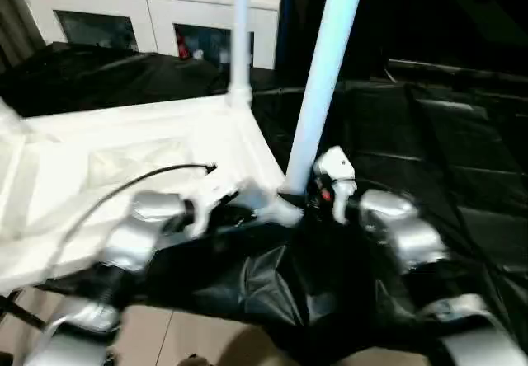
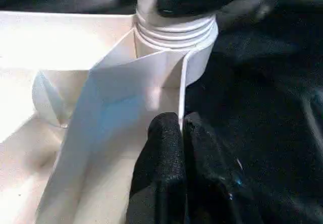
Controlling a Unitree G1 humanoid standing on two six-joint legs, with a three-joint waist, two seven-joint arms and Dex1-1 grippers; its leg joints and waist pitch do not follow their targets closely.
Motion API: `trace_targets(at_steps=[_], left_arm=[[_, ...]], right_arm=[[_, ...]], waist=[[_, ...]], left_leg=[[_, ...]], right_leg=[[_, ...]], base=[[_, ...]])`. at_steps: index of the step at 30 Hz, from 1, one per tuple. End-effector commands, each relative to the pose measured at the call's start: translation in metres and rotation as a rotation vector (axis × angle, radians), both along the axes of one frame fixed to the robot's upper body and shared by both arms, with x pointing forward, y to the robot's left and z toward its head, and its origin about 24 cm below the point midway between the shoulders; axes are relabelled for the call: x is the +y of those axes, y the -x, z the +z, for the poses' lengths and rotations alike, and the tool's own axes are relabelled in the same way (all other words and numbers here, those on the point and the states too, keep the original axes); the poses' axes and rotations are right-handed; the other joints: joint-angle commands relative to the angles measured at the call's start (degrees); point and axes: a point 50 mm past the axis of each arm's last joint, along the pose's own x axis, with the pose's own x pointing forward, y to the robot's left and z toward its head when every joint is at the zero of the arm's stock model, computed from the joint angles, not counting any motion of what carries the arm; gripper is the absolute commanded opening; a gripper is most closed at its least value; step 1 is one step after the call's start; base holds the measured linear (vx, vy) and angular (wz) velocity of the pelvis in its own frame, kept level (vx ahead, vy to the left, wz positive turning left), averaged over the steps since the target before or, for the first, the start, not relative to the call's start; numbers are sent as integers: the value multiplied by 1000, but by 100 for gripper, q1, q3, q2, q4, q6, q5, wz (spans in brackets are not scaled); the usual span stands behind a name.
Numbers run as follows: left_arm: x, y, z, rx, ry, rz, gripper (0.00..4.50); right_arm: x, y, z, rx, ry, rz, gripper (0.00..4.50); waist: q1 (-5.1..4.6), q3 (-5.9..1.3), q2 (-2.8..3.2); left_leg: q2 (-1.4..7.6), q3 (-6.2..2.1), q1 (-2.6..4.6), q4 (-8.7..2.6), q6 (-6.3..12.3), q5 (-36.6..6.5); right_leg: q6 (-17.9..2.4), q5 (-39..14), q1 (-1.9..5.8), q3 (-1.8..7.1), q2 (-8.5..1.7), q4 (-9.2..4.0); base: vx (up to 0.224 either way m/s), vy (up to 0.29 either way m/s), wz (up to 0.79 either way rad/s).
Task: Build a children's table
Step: Rotate leg to tighten
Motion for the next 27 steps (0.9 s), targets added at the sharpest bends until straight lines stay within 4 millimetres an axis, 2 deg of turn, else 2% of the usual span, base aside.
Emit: trace_targets(at_steps=[1,2,3,4,6,9,10,11,12,13,16,17,18,20,21,22,23,24,25,26,27], left_arm=[[-26,-13,10,-68,54,92,0],[-33,-15,10,-70,60,112,0],[-36,-15,10,-69,65,123,0],[-39,-16,10,-69,65,121,0],[-41,-16,11,-82,50,101,0],[-38,-16,12,-89,39,69,0],[-38,-16,12,-89,38,66,0],[-36,-15,12,-87,35,53,0],[-33,-13,13,-93,33,32,0],[-31,-11,13,-94,38,9,0],[-23,-5,13,-83,38,-45,0],[-20,-2,12,-77,38,-75,0],[-16,2,13,-74,43,-115,0],[-14,4,14,-67,48,-136,0],[-10,7,15,-51,50,-162,0],[-7,8,16,-48,46,-180,0],[-4,9,16,-46,42,-191,0],[-2,9,16,-47,39,-196,0],[2,11,17,-40,41,-210,0],[6,12,18,-30,42,-233,0],[8,13,18,-23,39,-248,0]], right_arm=[[37,12,-24,109,11,-3,198],[44,11,-27,125,10,-73,198],[49,10,-29,135,11,-115,198],[54,10,-30,137,20,-139,198],[63,10,-30,134,26,-139,198],[67,9,-24,133,-34,-120,198],[67,9,-23,135,-42,-118,232],[66,8,-21,137,-60,-111,232],[64,7,-19,129,-63,-104,252],[61,5,-18,115,-58,-101,269],[52,1,-14,93,-33,-68,276],[47,0,-13,82,-19,-45,286],[39,-1,-9,70,-6,4,310],[34,-1,-8,64,3,31,315],[27,-1,-5,58,16,73,321],[23,0,-4,51,30,103,338],[20,1,-3,44,48,129,350],[18,1,-2,40,60,143,350],[14,3,-1,23,90,180,356],[8,5,1,6,126,228,356],[5,7,1,3,141,259,356]], waist=[[-36,-336,64],[-54,-318,36],[-81,-308,58],[-95,-334,56],[-118,-340,56],[-135,-350,63],[-134,-354,68],[-137,-354,64],[-117,-362,-35],[-110,-360,11],[-129,-381,-15],[-118,-386,-5],[-123,-398,-11],[-114,-400,-5],[-95,-424,-1],[-103,-430,23],[-102,-425,63],[-109,-431,37],[-101,-428,38],[-80,-428,202],[-109,-421,105]], left_leg=[[160,-56,52,-436,-41,-1459],[147,-52,74,-439,-56,-1548],[123,-68,77,-442,-90,-1692],[123,-72,91,-434,-92,-1707],[128,-85,51,-448,-62,-1665],[138,-79,39,-452,0,-1648],[142,-78,38,-456,2,-1653],[141,-77,37,-456,3,-1657],[138,-82,11,-458,42,-1568],[150,-74,27,-460,48,-1545],[158,-78,-27,-468,51,-1367],[160,-85,-32,-467,60,-1323],[167,-74,-51,-450,101,-1158],[170,-61,-33,-438,126,-1128],[166,-34,-24,-411,194,-900],[161,-40,-49,-404,244,-761],[162,-39,-41,-402,253,-747],[158,-28,-31,-393,278,-745],[161,-27,-23,-393,276,-752],[156,-40,-14,-384,235,-810],[162,-18,-20,-389,222,-915]], right_leg=[[-711,-2327,235,332,-445,-551],[-687,-2425,199,327,-432,-577],[-611,-2749,200,301,-433,-601],[-547,-2866,194,305,-458,-626],[-514,-2775,211,304,-451,-622],[-522,-2542,206,317,-438,-604],[-538,-2500,207,318,-439,-602],[-546,-2475,207,319,-436,-597],[-529,-2495,234,312,-453,-574],[-538,-2485,206,325,-462,-590],[-625,-2059,251,330,-451,-523],[-649,-1974,258,326,-455,-509],[-758,-1659,280,328,-453,-462],[-802,-1564,265,333,-450,-462],[-976,-1051,267,351,-436,-396],[-1064,-693,292,339,-414,-351],[-1101,-599,279,338,-405,-345],[-1204,-436,290,333,-398,-333],[-1215,-444,291,330,-399,-342],[-1230,-442,277,331,-403,-326],[-1222,-457,293,331,-384,-355]], base=[[0,0,0],[0,0,0],[0,0,0],[0,0,0],[0,0,0],[0,0,0],[0,0,0],[0,0,0],[0,0,0],[0,0,0],[0,0,0],[0,0,0],[0,0,0],[0,0,0],[0,0,0],[0,0,0],[0,0,0],[0,0,0],[0,0,0],[0,0,0],[0,0,0]])
